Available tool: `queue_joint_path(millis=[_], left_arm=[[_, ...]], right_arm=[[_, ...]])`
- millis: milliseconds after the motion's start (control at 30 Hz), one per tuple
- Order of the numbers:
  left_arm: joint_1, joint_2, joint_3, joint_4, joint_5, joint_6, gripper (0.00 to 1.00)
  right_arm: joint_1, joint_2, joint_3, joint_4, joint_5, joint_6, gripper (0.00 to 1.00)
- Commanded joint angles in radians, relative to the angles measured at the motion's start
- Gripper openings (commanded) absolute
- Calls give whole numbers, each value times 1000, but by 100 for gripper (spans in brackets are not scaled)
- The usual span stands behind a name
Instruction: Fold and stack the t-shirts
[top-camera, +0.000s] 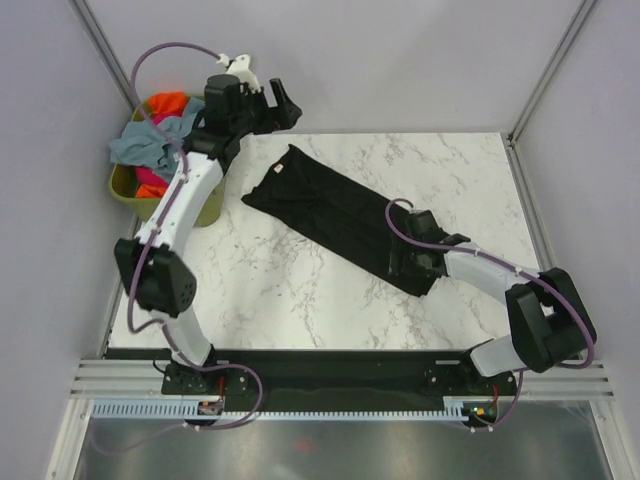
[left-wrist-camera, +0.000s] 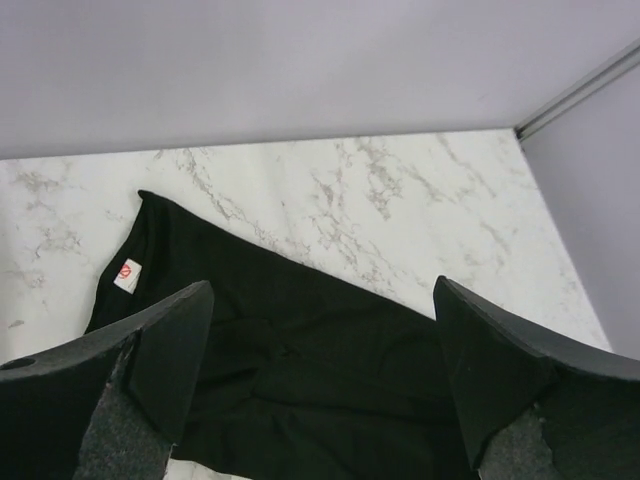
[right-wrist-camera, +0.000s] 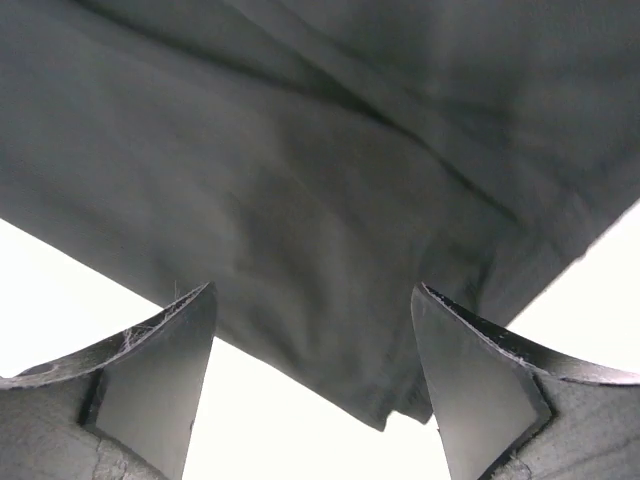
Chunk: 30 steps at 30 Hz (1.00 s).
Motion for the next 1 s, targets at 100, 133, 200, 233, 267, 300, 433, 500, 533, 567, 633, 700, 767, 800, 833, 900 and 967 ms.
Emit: queue_joint_path(millis=[100, 133, 200, 233, 267, 300, 433, 500, 533, 567, 633, 700, 767, 800, 833, 900, 967], left_arm=[[4, -282, -368, 18, -38, -79, 94], [4, -313, -412, 26, -39, -91, 94], [4, -374, -533, 59, -41, -97, 94], [4, -425, -568, 69, -42, -106, 94], [6, -451, -599, 75, -43, -108, 94], [6, -473, -648, 75, -43, -108, 93], [6, -574, -730, 61, -50, -105, 93], [6, -626, -756, 50, -53, -102, 94], [6, -642, -759, 35, -52, -100, 94], [6, -668, -763, 27, -49, -97, 95], [6, -686, -760, 0, -49, -83, 95], [7, -714, -759, -39, -53, -74, 95], [7, -737, -760, -74, -64, -57, 95], [9, -758, -768, -85, -69, -54, 95], [9, -770, -771, -97, -72, -41, 96], [10, -792, -780, -138, -88, -27, 97], [12, -817, -780, -174, -93, -8, 98]], right_arm=[[41, -73, -101, -48, 96, 83, 84], [41, -67, -111, -42, 92, 89, 84], [55, -50, -140, -16, 64, 102, 75], [61, -44, -145, -10, 59, 112, 73], [74, -35, -150, -6, 58, 118, 67], [103, -30, -150, -2, 53, 137, 64], [242, -4, -136, 4, 38, 232, 59], [360, 16, -141, 50, 10, 339, 59], [408, 40, -139, 70, -2, 385, 59], [461, 59, -125, 90, -11, 423, 59], [638, 112, -81, 142, -13, 523, 59], [800, 230, 54, 161, -26, 554, 60], [891, 361, 239, 159, -48, 534, 63], [952, 399, 302, 115, -51, 525, 64], [971, 453, 356, 89, -40, 516, 69], [982, 464, 433, 46, -5, 496, 74], [965, 432, 456, 23, 25, 455, 85]])
